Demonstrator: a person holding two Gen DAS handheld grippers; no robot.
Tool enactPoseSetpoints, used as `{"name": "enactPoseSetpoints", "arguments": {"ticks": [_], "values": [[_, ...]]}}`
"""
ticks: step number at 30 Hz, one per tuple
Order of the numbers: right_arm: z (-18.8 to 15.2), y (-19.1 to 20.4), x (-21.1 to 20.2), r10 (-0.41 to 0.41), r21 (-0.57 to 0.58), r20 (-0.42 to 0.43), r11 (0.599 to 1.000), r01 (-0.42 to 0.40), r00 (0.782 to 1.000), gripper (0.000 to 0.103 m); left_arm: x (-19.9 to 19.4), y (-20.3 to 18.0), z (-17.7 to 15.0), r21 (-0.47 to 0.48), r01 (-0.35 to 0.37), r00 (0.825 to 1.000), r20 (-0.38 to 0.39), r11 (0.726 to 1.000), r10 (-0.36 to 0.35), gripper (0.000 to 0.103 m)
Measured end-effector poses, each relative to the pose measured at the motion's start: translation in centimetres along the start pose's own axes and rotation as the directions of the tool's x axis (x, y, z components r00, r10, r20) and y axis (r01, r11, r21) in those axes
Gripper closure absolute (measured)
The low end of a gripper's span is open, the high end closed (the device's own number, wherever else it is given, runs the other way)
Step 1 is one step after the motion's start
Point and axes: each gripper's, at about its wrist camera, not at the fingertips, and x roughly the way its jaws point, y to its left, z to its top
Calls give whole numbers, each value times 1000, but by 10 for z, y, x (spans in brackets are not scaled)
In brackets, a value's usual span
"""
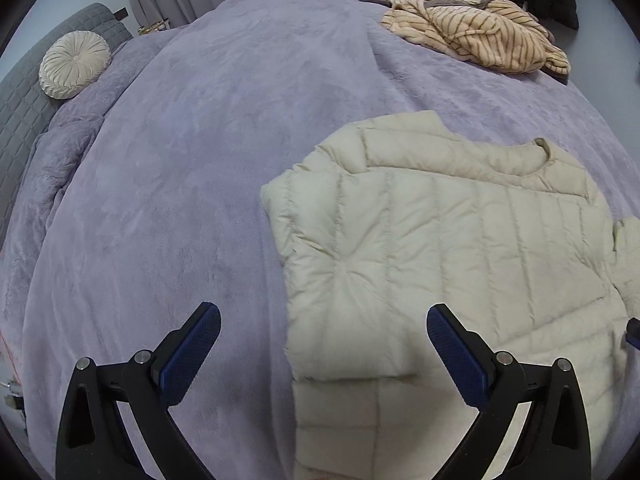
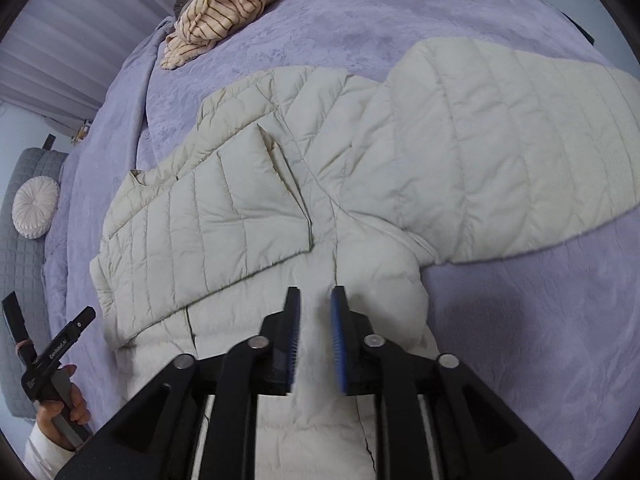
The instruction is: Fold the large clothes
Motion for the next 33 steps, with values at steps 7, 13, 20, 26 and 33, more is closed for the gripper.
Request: {"name": "enactPoseSetpoints", "arguments": {"ticks": [7, 13, 20, 26, 33], "values": [[-26, -40, -26, 26, 142, 2, 990, -26, 1000, 32, -29, -60, -29, 33, 71, 997, -12, 997, -70, 0], [-35, -84, -49, 26, 242, 47, 970, -37, 999, 11, -39, -110, -39, 91, 113, 993, -55, 989, -109, 0], [-30, -141, -66, 44, 350, 106, 933, -79, 993, 0, -45, -159, -41, 154, 142, 988, -79, 978, -131, 0], [-13, -207, -77, 46, 492, 171, 862, -126, 984, 0, -40, -189, -39, 171, 152, 986, -97, 973, -137, 0], [18, -265, -70, 169, 596, 344, 720, -354, 924, 0, -30, -214, -40, 174, 155, 984, -117, 972, -136, 0]]}}
